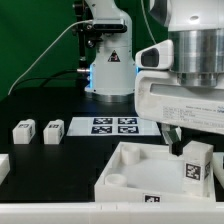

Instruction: Assemble one leg

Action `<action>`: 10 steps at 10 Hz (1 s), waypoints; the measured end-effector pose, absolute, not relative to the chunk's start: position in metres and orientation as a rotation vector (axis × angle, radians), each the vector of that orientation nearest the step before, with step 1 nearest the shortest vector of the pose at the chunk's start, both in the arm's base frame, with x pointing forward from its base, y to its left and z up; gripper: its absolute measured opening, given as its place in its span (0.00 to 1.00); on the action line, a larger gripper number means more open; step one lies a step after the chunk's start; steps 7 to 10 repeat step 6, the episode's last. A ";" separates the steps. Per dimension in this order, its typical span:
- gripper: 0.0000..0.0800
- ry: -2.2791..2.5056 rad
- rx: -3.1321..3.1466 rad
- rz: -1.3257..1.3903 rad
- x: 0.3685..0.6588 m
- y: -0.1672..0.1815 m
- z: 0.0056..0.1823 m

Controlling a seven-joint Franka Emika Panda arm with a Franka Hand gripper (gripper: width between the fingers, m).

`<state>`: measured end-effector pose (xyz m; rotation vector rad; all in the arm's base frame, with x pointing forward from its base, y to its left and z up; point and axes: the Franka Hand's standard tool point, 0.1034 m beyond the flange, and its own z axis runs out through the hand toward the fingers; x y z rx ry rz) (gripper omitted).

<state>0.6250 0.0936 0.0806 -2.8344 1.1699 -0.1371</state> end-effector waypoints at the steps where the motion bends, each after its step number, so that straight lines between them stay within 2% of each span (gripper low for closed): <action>1: 0.81 1.170 -2.833 -0.139 0.625 0.094 0.083; 10: 0.81 1.170 -2.833 -0.138 0.624 0.094 0.082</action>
Offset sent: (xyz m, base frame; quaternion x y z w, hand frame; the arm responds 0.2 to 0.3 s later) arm 0.0000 0.0000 0.0000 0.0000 0.0000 0.0000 1.0000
